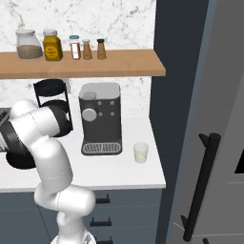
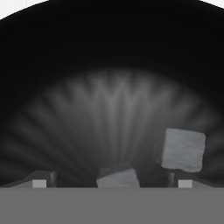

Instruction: Grab a lemon wedge from the fridge and one ice cube from the ice bowl, and put them in the glass of lemonade.

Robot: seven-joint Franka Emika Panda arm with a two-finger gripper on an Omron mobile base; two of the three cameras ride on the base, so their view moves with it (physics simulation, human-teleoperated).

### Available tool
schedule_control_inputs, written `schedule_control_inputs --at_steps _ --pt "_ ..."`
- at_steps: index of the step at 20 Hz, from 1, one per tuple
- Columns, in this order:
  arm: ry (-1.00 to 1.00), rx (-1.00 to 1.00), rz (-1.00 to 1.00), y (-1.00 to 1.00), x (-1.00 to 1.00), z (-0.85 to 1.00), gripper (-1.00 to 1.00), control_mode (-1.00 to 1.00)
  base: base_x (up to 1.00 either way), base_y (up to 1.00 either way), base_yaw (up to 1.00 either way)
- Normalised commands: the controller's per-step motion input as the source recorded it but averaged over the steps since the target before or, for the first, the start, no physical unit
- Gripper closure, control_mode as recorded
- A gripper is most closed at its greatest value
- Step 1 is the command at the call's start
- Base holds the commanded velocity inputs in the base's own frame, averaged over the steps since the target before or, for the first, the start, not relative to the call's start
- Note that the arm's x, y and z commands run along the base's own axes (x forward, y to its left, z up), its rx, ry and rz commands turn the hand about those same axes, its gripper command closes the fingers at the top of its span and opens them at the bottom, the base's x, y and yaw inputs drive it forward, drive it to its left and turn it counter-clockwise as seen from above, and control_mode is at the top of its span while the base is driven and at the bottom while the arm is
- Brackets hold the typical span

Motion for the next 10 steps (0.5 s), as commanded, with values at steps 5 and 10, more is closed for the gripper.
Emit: schedule_control_inputs --at_steps 5,10 --pt "0.00 0.00 0.00 0.00 0.05 0.00 -1.00 -1.00 0.00 0.00 0.00" --pt "0.00 0.00 0.00 -0.03 0.08 -0.19 -1.00 -1.00 0.00 0.00 0.00"
